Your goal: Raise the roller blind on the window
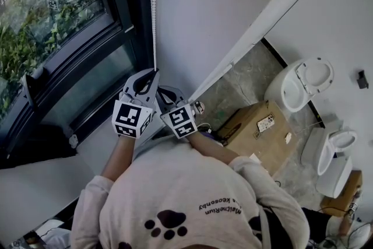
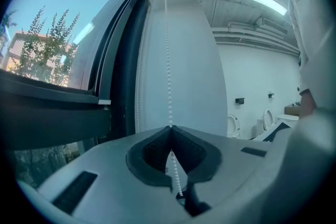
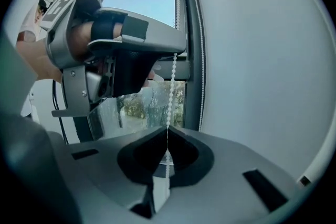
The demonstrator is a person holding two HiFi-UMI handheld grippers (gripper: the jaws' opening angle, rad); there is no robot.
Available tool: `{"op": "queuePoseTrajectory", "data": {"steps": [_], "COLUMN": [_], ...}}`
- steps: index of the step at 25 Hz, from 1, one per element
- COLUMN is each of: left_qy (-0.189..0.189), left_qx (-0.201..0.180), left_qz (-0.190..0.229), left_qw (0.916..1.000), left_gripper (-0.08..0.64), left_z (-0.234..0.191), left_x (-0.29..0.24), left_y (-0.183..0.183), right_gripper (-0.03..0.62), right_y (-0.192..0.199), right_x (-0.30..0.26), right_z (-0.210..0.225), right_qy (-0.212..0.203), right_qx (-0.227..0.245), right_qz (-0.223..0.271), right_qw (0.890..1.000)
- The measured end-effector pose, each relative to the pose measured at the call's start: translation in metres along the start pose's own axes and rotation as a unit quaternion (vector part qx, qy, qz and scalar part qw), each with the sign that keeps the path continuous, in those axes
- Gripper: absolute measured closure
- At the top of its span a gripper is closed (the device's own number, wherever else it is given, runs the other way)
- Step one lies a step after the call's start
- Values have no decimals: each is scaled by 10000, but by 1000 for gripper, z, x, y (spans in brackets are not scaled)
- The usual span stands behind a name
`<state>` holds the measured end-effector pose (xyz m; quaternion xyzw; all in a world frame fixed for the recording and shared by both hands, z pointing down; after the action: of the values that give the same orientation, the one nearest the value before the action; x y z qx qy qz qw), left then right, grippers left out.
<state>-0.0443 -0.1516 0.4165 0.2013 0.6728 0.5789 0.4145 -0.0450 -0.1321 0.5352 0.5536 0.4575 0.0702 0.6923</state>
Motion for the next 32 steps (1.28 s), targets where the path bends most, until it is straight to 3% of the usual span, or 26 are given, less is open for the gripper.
{"op": "queuePoseTrajectory", "data": {"steps": [8, 16, 18, 20, 25, 32], "left_qy": [54, 49, 44, 44, 44, 75], "left_qx": [113, 106, 124, 143, 155, 160], "left_qz": [-80, -95, -90, -77, -49, -62], "left_qw": [9999, 9999, 9999, 9999, 9999, 9998], "left_gripper": [552, 552, 552, 552, 552, 552], "left_z": [4, 2, 1, 1, -1, -2], "left_x": [-6, -9, -9, -9, -8, -10], "left_y": [25, 26, 26, 26, 26, 25], "right_gripper": [581, 578, 548, 482, 462, 460], "right_y": [23, 27, 25, 17, -8, -73], "right_x": [-10, -7, -4, 3, 35, 93], "right_z": [-2, -4, -3, 0, 11, 23], "right_qy": [-102, -39, -94, -111, -3, 355], "right_qx": [-24, 144, 100, 39, -117, -98], "right_qz": [-358, -347, -337, -248, 162, 1177], "right_qw": [9993, 9993, 9993, 9996, 9998, 9924]}}
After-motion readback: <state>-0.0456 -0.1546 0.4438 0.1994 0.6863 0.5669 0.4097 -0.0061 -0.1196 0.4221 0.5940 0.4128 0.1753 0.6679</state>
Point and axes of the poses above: the fingertips, and each gripper's own axes: x backward along the fingers, z to its right, y out of its underside, the point moved 1 cm from there along x, backward along the fingers, and after that the axes turned 14 degrees about -z, right-handed, at the moved point
